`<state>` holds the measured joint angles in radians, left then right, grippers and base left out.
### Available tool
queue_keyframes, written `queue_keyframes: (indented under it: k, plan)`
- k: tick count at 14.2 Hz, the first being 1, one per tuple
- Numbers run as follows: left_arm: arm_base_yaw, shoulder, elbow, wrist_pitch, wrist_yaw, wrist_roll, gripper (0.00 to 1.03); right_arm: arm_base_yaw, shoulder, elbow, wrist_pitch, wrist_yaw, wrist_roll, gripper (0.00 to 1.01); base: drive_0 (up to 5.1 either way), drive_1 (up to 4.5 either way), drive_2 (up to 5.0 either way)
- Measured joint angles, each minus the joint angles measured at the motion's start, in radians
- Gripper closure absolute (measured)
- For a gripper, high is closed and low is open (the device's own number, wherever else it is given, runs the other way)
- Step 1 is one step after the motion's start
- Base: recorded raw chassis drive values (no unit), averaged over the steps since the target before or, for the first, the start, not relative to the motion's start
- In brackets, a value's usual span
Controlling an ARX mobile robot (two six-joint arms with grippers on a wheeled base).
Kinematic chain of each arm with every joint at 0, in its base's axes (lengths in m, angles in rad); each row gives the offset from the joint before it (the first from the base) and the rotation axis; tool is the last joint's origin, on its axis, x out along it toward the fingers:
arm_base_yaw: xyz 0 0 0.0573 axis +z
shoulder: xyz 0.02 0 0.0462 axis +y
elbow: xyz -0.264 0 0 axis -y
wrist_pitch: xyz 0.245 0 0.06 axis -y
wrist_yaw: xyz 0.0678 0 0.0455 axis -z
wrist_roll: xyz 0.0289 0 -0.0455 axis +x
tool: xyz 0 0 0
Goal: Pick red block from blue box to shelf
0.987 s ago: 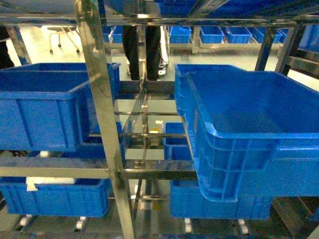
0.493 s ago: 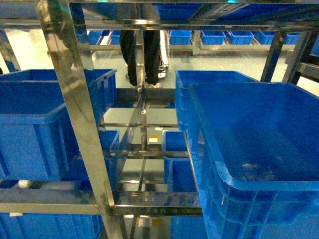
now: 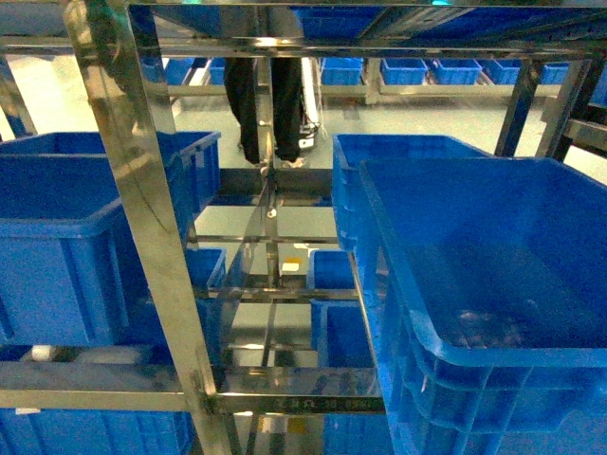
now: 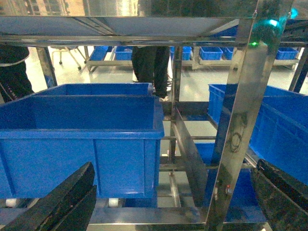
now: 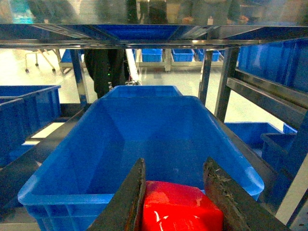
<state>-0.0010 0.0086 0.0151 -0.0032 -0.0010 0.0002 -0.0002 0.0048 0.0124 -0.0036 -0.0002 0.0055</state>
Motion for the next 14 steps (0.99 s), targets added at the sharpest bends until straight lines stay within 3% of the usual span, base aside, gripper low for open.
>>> queue_keyframes:
  k: [14]
  plan:
    - [0.0, 0.0, 0.0, 0.0, 0.0, 0.0, 0.05, 0.0, 0.0, 0.0, 0.0, 0.0, 0.0, 0.72, 0.0, 0.0, 0.0]
